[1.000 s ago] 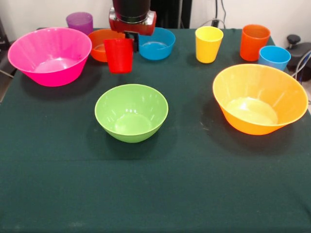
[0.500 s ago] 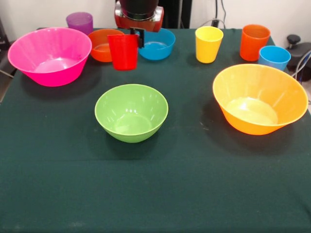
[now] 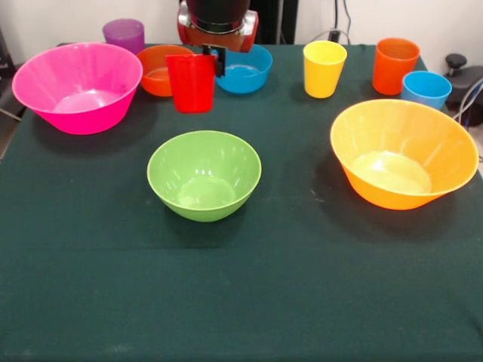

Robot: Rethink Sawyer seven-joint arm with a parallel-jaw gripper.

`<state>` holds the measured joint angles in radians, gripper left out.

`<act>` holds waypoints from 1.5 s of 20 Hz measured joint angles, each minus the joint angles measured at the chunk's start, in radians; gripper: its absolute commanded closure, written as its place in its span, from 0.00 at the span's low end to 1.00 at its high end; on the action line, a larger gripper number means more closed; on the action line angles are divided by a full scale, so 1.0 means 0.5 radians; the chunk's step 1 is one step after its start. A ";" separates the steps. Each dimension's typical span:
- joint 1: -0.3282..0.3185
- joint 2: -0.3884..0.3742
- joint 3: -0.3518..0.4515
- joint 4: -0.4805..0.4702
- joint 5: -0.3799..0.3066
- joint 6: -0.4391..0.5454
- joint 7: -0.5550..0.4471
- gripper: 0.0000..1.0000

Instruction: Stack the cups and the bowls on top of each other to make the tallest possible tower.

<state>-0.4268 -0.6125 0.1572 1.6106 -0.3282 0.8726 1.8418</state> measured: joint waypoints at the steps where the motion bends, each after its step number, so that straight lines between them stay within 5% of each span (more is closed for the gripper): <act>1: 0.001 0.002 0.000 -0.010 0.000 0.007 0.000 1.00; 16: 0.019 0.134 0.019 -0.375 -0.001 0.286 0.000 1.00; 30: 0.055 0.190 0.095 -0.564 0.005 0.296 0.000 1.00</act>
<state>-0.3993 -0.5173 0.2047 1.3285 -0.3257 1.0207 1.8418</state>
